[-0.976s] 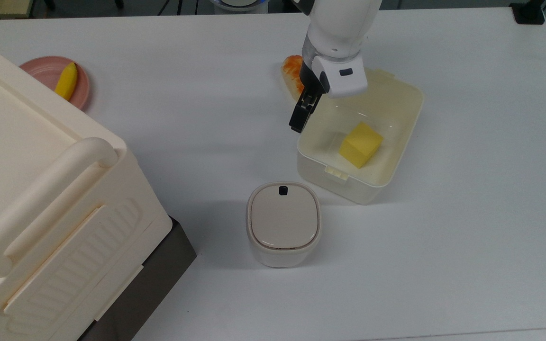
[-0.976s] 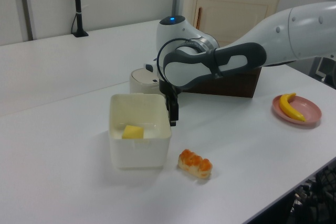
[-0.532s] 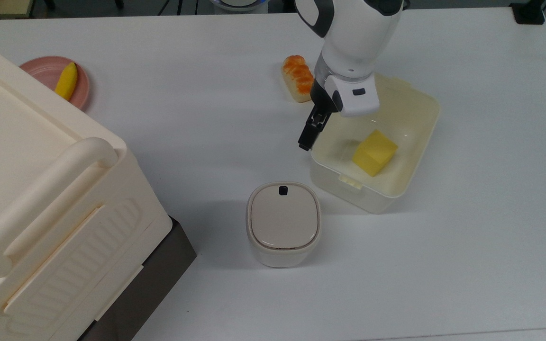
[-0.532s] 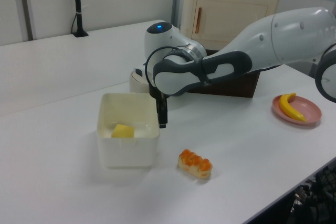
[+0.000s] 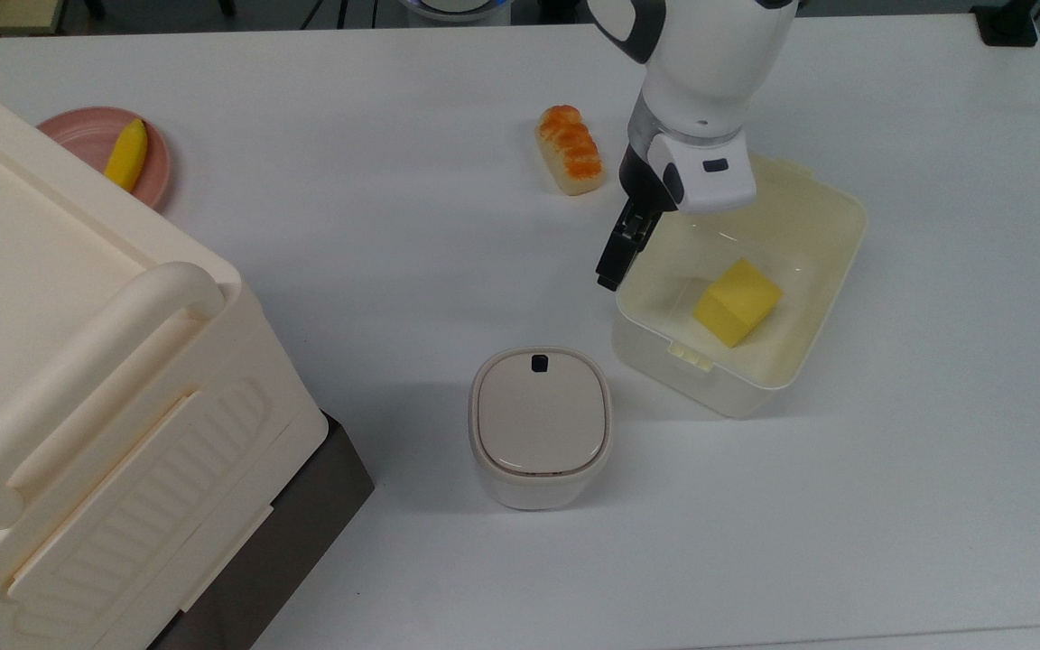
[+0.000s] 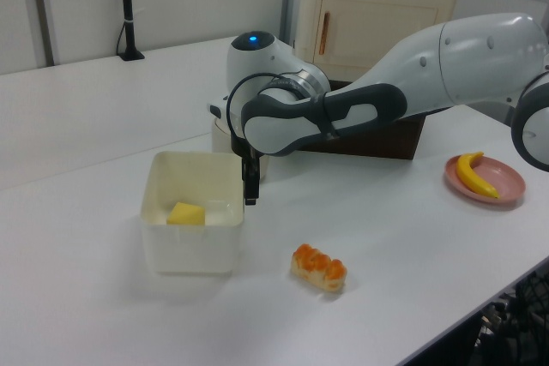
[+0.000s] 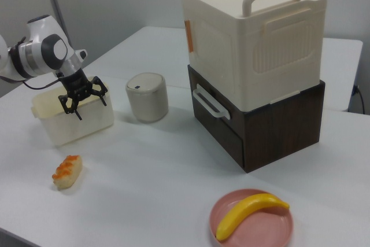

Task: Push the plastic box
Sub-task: 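Push the cream plastic box across the table with the gripper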

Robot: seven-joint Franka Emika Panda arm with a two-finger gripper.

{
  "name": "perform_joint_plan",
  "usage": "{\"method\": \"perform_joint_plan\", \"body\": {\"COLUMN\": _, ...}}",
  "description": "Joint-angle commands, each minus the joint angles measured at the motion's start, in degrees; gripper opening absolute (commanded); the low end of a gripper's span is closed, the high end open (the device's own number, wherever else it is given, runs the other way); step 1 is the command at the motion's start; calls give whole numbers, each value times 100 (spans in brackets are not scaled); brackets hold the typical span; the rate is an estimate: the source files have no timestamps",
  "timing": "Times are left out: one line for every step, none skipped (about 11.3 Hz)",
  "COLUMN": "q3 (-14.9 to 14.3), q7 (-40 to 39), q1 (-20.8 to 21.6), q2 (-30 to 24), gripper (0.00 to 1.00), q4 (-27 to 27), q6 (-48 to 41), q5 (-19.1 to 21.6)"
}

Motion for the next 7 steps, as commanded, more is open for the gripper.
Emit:
{"method": "perform_joint_plan", "body": {"q3": -18, "q7": 178, "q1": 126, "q2": 139, "gripper": 100, "q4": 308, "q6": 20, "q5": -91}}
{"method": "perform_joint_plan", "body": {"q3": -18, "q7": 308, "q1": 153, "q2": 219, "gripper": 100, "q4": 406, "q6": 11, "q5": -100}}
{"method": "perform_joint_plan", "body": {"q3": -18, "q7": 379, "q1": 153, "q2": 220, "gripper": 100, "q4": 416, "q6": 28, "q5": -126}}
{"method": "perform_joint_plan", "body": {"q3": -26, "q7": 380, "q1": 127, "q2": 202, "gripper": 100, "q4": 416, "q6": 28, "q5": -118}}
{"method": "perform_joint_plan", "body": {"q3": -18, "q7": 363, "q1": 101, "q2": 150, "gripper": 100, "q4": 416, "q6": 11, "q5": -118}}
{"method": "perform_joint_plan", "body": {"q3": -18, "q7": 336, "q1": 31, "q2": 1, "gripper": 100, "q4": 364, "q6": -15, "q5": -118}}
{"method": "perform_joint_plan", "body": {"q3": -18, "q7": 353, "q1": -153, "q2": -252, "gripper": 100, "q4": 198, "q6": -24, "q5": -91}}
